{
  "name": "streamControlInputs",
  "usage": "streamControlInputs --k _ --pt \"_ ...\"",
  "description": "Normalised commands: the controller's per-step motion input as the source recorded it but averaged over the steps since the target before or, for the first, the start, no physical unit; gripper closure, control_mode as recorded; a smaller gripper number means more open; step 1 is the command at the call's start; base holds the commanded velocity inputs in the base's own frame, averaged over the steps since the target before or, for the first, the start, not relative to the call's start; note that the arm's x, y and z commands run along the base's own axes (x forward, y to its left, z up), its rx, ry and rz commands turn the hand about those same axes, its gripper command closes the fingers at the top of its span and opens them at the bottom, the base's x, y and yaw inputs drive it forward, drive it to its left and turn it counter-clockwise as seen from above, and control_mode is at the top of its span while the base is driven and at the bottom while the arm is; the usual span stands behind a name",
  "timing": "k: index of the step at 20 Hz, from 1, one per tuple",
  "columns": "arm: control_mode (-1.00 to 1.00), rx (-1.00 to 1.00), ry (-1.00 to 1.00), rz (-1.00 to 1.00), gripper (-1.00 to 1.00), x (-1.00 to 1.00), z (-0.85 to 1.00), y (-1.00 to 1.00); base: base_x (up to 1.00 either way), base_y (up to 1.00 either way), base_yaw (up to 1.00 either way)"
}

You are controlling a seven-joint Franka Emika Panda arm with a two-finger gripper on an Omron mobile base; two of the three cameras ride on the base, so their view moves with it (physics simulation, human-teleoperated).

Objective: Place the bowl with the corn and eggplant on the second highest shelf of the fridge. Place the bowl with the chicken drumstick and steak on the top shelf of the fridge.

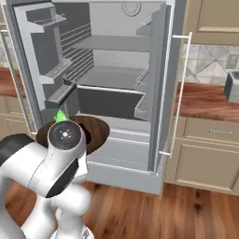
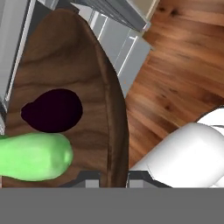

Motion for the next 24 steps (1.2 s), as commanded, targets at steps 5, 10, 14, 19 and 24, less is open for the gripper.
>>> streamControlInputs --k 5,10,14,19,24 --pt "1.00 0.00 0.00 0.00 1.00 0.00 0.00 0.00 0.50 0.20 -0.17" --pt "1.00 0.00 0.00 0.00 1.00 0.00 0.00 0.00 0.47 0.16 -0.07" --pt "1.00 0.00 0.00 0.00 1.00 0.00 0.00 0.00 0.07 0.68 0.00" --pt "1.00 0.00 0.00 0.00 1.00 0.00 0.00 0.00 0.45 0.12 -0.04" --pt "1.00 0.00 0.00 0.00 1.00 0.00 0.00 0.00 0.42 0.09 -0.06"
